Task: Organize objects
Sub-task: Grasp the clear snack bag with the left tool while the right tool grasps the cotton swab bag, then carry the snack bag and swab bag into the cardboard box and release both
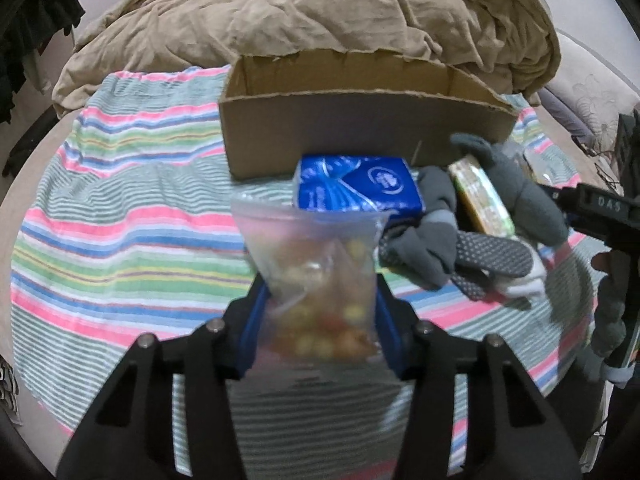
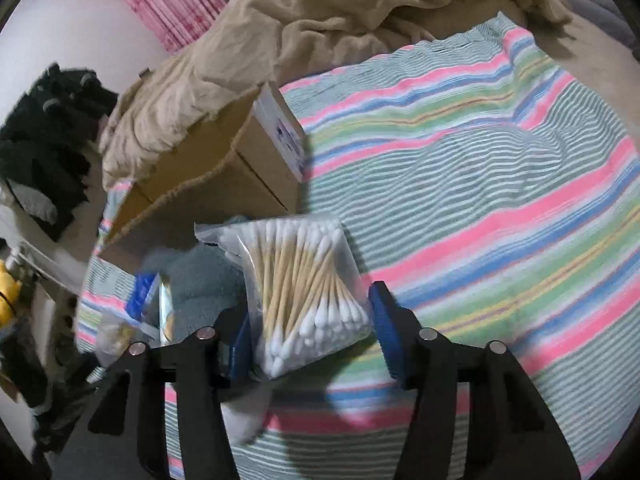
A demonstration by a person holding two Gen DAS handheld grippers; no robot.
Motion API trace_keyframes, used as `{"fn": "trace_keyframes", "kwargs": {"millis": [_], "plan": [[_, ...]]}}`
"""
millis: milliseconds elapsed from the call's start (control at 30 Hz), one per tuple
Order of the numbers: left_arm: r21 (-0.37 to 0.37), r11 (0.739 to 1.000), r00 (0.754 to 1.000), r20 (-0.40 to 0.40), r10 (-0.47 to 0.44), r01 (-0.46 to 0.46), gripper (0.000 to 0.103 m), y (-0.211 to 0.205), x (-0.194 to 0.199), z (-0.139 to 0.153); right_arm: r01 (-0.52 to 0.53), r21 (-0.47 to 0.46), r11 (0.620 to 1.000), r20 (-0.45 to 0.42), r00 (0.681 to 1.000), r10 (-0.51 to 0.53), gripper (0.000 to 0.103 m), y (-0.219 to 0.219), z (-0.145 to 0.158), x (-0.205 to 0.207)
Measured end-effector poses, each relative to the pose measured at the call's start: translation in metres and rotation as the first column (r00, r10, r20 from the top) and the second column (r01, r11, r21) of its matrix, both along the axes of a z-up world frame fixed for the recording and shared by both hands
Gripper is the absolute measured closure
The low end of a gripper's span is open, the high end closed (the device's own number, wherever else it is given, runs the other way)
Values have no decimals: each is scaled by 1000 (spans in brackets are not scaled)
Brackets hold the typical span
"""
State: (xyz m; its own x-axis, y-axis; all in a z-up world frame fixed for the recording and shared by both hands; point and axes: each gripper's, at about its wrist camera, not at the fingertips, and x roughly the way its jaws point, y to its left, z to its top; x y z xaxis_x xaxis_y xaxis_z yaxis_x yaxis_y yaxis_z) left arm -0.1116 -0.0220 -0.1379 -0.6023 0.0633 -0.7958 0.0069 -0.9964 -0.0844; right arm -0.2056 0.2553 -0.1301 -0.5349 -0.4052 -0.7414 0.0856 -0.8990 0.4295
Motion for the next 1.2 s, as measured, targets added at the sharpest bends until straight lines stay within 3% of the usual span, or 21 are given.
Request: {"fn": "trace_keyframes", "kwargs": {"millis": [267,633,900,1200], "plan": [[33,999,999,-41,9,-7,53,-2,22,26,8,71,997,-71,997,-3,53,-3,23,23],[71,997,991,-135,2,8,53,-7,34,76,-17,107,994,-195,980,38,53,-16,83,46],[71,996,980,-195,-30,45,53,-2,8,101,-51,122,991,-275,958,83,53,-37,114,25],[75,994,973,-222,-58,76,53,1,-46,104,-78,140,987,-294,949,117,53,-59,114,-18]]}}
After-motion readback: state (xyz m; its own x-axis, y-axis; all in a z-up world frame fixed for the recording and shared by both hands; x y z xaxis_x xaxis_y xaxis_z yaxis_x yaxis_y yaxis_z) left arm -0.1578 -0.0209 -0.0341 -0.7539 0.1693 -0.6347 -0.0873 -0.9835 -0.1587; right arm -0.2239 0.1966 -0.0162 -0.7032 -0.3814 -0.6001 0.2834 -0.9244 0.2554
